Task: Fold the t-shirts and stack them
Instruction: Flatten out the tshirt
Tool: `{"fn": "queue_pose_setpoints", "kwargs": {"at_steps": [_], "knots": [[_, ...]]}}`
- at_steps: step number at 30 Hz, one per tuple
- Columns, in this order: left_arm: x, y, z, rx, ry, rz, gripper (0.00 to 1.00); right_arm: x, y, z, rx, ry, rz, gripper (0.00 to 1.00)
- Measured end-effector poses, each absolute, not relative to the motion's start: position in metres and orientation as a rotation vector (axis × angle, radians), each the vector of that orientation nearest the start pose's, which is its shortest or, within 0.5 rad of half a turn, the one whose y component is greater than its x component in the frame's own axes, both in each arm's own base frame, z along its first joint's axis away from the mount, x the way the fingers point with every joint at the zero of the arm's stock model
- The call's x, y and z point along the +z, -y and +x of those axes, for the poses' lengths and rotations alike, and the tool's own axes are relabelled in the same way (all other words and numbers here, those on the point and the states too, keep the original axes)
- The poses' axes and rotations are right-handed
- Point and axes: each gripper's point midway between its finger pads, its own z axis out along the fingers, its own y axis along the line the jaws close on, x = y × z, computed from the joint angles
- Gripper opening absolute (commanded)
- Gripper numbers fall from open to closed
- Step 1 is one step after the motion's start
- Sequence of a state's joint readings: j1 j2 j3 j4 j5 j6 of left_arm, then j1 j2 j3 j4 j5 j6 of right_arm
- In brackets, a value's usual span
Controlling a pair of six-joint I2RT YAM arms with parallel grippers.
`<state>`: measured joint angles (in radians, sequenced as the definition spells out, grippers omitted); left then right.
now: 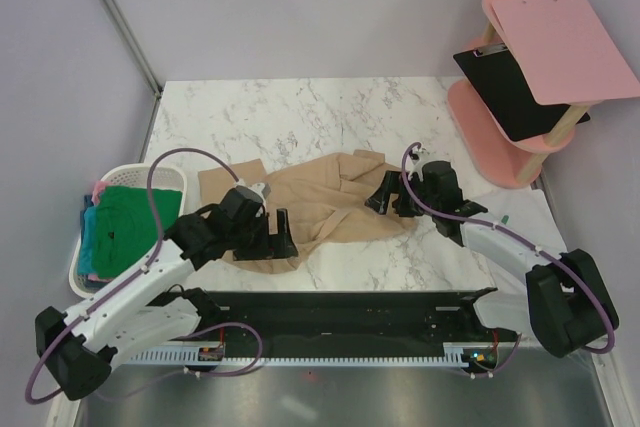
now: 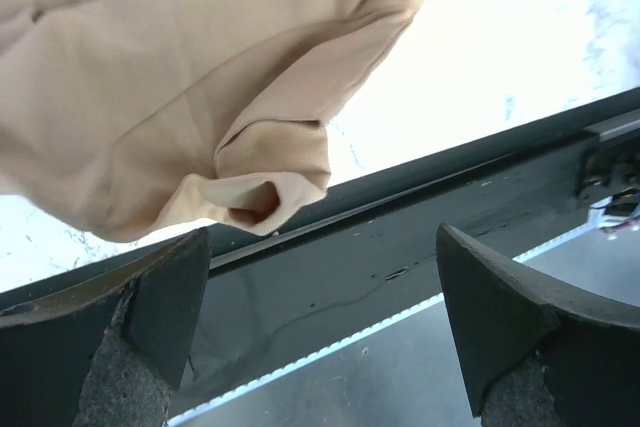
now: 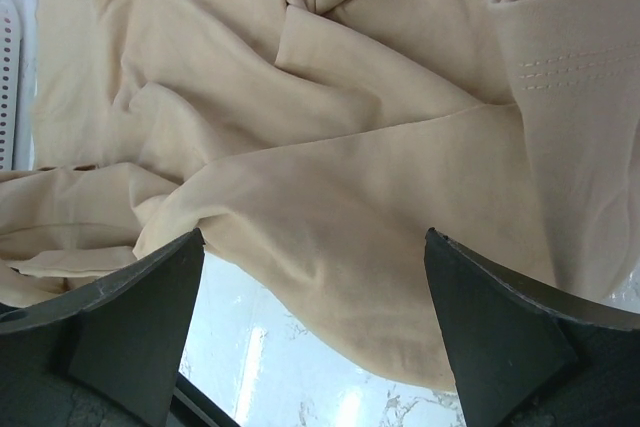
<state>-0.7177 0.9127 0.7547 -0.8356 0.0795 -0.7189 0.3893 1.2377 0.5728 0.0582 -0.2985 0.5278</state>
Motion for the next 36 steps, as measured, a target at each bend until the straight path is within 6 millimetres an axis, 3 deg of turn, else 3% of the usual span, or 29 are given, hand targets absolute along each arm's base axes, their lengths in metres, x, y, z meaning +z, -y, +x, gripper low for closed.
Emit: {"fn": "queue_pose_setpoints", "kwargs": {"at_steps": [5, 10, 13, 16, 17, 19, 20, 28, 31, 36], "knots": [[0.135, 0.176, 0.146, -0.613, -2.632, 0.024, 1.0, 0.091, -0.195, 0.286, 0.834, -2.277, -0.015, 0.98], [0.112, 0.172, 0.151, -0.489, -2.718, 0.028, 0.99, 0.086, -0.196, 0.286, 0.841, -2.291, 0.001, 0.98], [0.101, 0.168, 0.153, -0.422, -2.751, 0.033, 0.92, 0.086, -0.196, 0.286, 0.843, -2.289, 0.003, 0.98], [0.095, 0.166, 0.155, -0.383, -2.766, 0.04, 0.62, 0.086, -0.196, 0.286, 0.844, -2.289, 0.005, 0.98], [0.094, 0.166, 0.156, -0.372, -2.768, 0.044, 0.37, 0.086, -0.196, 0.286, 0.844, -2.289, 0.005, 0.98], [0.091, 0.166, 0.156, -0.362, -2.776, 0.052, 0.06, 0.086, -0.196, 0.286, 0.842, -2.29, 0.006, 0.98], [0.089, 0.166, 0.156, -0.356, -2.781, 0.072, 0.02, 0.085, -0.196, 0.287, 0.838, -2.29, 0.008, 0.98], [0.096, 0.166, 0.158, -0.366, -2.758, 0.079, 0.02, 0.078, -0.181, 0.286, 0.731, -2.323, 0.033, 0.98], [0.118, 0.163, 0.162, -0.373, -2.701, 0.065, 0.02, 0.08, -0.174, 0.289, 0.676, -2.326, 0.042, 0.98], [0.173, 0.154, 0.18, -0.367, -2.533, 0.013, 0.02, 0.095, -0.161, 0.3, 0.575, -2.281, 0.072, 0.98]]}}
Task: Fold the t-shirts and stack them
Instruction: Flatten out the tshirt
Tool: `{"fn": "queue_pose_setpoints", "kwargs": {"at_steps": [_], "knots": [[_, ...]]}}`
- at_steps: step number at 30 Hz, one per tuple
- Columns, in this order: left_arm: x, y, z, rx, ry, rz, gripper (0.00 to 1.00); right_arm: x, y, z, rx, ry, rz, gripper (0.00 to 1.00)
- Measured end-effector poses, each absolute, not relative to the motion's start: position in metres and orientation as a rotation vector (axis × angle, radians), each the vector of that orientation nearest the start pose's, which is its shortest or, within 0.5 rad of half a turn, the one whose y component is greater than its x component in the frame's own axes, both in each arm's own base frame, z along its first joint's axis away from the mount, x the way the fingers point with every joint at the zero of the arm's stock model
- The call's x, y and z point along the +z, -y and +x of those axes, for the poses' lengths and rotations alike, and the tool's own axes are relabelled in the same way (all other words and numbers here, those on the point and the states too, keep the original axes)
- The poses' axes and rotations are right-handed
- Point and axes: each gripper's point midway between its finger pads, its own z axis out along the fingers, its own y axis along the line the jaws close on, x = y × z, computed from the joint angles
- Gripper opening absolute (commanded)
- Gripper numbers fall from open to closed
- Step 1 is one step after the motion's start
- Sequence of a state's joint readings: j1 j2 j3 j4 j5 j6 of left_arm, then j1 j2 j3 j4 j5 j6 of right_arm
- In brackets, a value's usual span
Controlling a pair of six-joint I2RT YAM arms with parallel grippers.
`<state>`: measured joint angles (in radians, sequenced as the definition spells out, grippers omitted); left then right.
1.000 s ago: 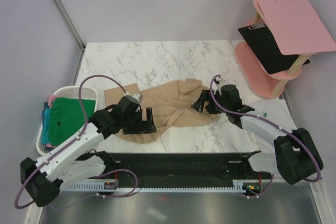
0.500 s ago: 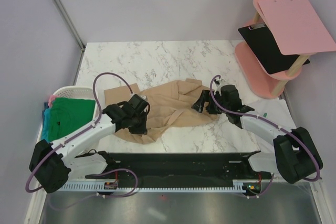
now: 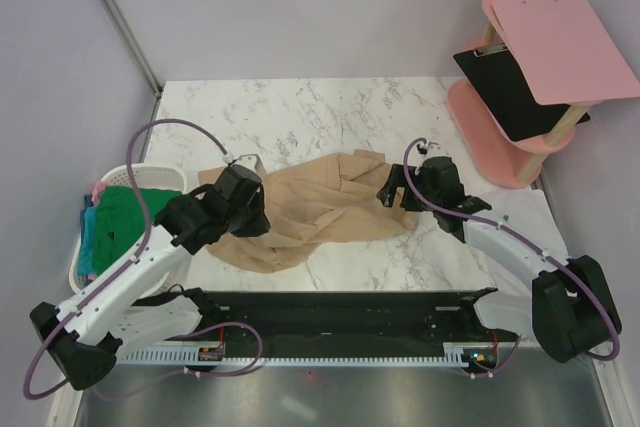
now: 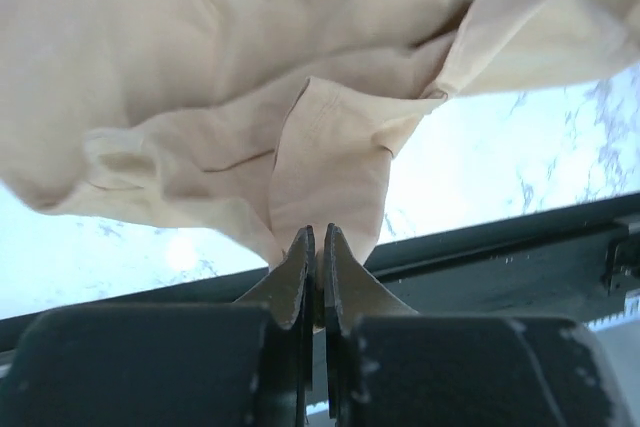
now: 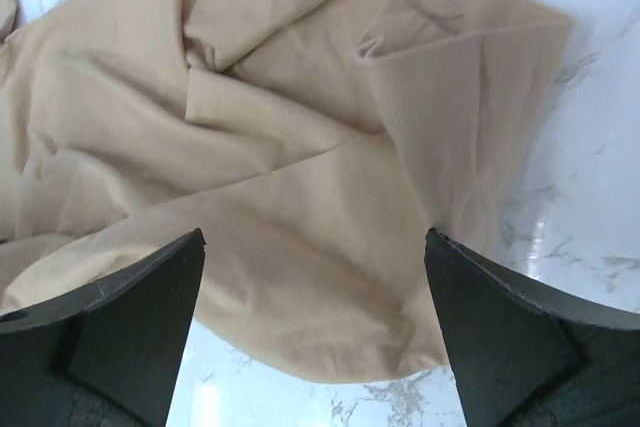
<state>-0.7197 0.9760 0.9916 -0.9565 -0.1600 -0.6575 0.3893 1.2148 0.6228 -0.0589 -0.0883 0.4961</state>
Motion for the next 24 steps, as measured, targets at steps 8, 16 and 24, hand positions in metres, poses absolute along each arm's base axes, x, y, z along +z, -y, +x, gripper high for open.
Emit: {"fn": "queue_pose_setpoints", "kwargs": {"at_steps": [8, 16, 24], "knots": [[0.25, 0.131, 0.203, -0.294, -2.32, -0.088, 0.02, 0.122, -0.147, 0.331, 0.441, -2.219, 0.123, 0.98], [0.267, 0.121, 0.214, -0.202, -2.275, -0.096, 0.02, 0.105, -0.136, 0.334, 0.348, -2.262, 0.148, 0.98], [0.265, 0.112, 0.218, -0.129, -2.278, -0.094, 0.02, 0.038, -0.132, 0.34, 0.21, -2.452, 0.093, 0.0]]}}
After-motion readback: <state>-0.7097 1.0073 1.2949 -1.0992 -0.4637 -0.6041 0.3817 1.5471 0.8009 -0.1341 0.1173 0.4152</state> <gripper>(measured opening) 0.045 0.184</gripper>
